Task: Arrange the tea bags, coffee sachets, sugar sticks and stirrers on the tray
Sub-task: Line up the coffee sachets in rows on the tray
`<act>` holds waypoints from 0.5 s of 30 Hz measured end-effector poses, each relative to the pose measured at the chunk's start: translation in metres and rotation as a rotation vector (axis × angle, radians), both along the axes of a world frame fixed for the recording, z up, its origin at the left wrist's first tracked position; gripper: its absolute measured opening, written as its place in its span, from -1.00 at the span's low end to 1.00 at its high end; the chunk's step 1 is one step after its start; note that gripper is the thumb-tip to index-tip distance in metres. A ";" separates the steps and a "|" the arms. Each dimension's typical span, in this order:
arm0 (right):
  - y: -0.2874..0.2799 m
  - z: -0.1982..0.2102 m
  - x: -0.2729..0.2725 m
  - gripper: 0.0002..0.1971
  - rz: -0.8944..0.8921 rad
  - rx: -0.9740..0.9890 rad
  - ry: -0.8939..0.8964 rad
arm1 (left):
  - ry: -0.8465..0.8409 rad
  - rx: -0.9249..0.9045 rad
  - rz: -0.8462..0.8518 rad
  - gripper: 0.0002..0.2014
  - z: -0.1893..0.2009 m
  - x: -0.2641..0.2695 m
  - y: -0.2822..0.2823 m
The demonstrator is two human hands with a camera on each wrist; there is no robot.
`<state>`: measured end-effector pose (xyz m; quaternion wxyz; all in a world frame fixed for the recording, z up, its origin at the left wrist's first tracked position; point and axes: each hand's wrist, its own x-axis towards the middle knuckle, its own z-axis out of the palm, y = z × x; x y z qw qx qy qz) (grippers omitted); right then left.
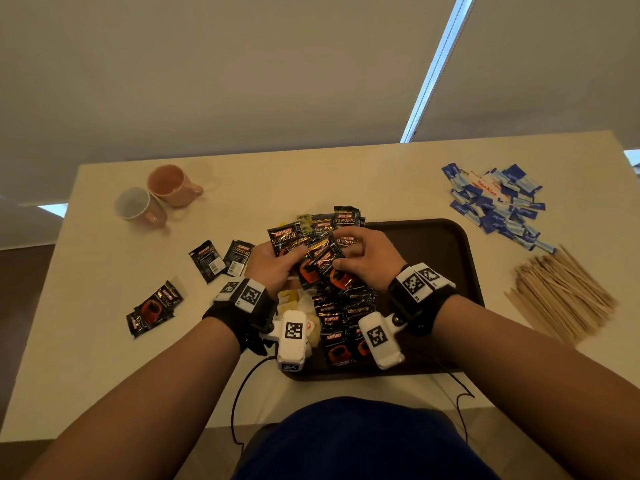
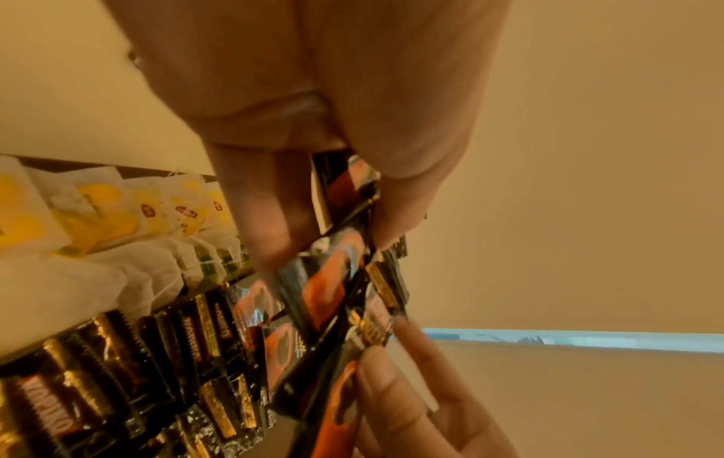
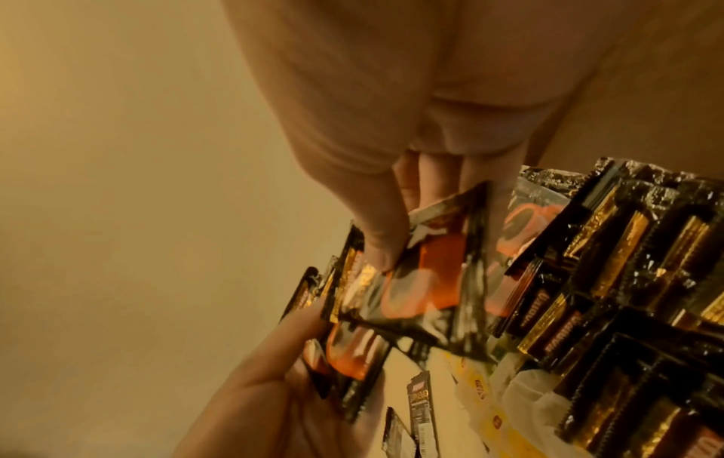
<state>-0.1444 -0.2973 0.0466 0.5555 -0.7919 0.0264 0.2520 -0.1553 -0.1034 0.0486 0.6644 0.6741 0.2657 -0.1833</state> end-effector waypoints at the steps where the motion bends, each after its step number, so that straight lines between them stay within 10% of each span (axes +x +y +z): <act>1: 0.000 0.000 -0.001 -0.44 0.004 -0.001 -0.043 | -0.015 0.026 0.002 -0.93 0.000 0.000 0.000; 7: 0.000 0.005 -0.006 -0.34 0.017 -0.093 -0.287 | -0.032 0.084 0.020 -0.95 0.002 0.002 -0.001; 15: 0.001 0.007 0.005 -0.76 0.177 -0.242 -0.217 | -0.053 0.119 -0.026 -0.93 0.000 0.005 0.001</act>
